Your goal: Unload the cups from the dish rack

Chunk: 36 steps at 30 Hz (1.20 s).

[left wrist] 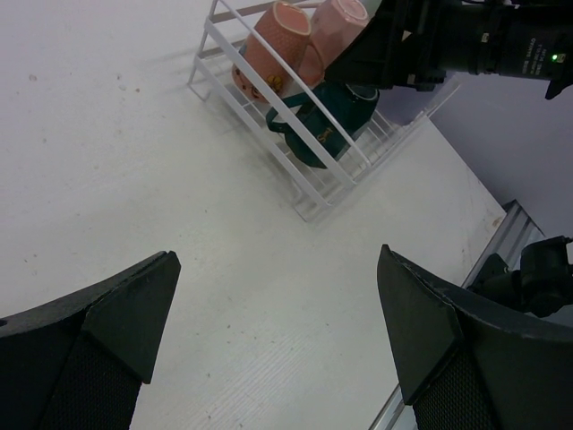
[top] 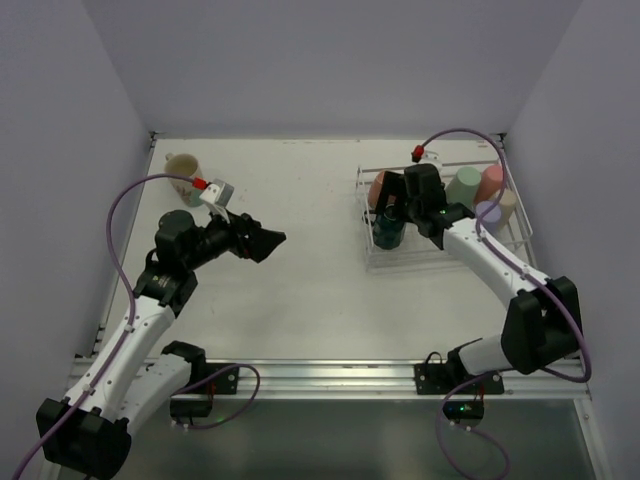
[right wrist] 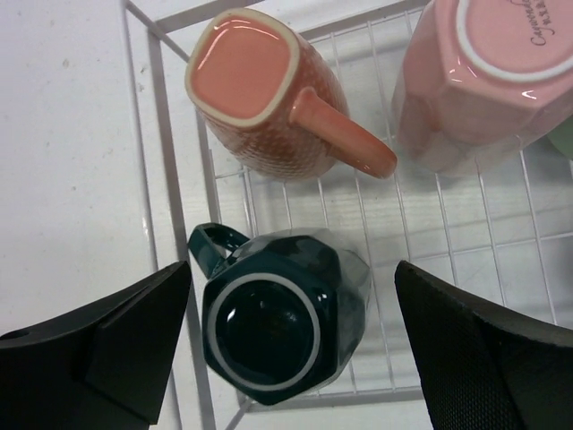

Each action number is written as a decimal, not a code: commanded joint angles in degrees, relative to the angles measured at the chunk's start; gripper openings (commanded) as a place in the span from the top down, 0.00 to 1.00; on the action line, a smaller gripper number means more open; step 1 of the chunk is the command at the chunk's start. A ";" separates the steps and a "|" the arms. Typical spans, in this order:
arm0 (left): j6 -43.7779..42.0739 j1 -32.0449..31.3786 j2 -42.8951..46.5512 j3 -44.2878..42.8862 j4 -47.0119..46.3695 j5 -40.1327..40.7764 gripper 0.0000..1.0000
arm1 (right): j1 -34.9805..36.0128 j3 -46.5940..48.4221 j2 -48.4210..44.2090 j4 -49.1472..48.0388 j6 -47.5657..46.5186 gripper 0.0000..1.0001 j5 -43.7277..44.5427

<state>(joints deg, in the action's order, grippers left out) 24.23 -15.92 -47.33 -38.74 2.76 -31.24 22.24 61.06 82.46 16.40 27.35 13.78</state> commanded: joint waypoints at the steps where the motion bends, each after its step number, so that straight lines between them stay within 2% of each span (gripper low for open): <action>1: -1.99 -0.34 0.92 -1.07 0.40 0.57 0.00 | 0.00 3.19 -4.40 0.82 -3.44 0.01 -2.96; 9: -2.34 -0.34 1.01 -1.34 0.84 0.92 0.00 | -0.88 -2.25 -9.50 5.31 -12.32 0.01 -9.38; 13: -2.25 -0.34 0.84 -1.42 0.84 0.75 0.00 | -1.85 -0.95 -6.62 6.96 -13.82 0.01 -13.25; 19: -2.61 -0.34 1.36 -1.07 1.28 1.10 0.00 | -1.94 2.75 0.32 9.00 -16.28 0.01 -12.20; 33: -2.78 -0.25 0.57 -1.34 1.37 1.27 0.00 | -1.94 6.88 7.27 7.94 -18.65 0.01 -10.97; 36: -2.70 -0.34 0.57 -1.25 1.37 1.62 0.00 | -1.76 7.06 7.98 8.12 -18.65 0.07 -10.27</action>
<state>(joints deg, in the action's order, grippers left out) 22.92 -15.92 -46.87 -38.74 4.56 -30.13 20.56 65.80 89.71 25.26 9.93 1.98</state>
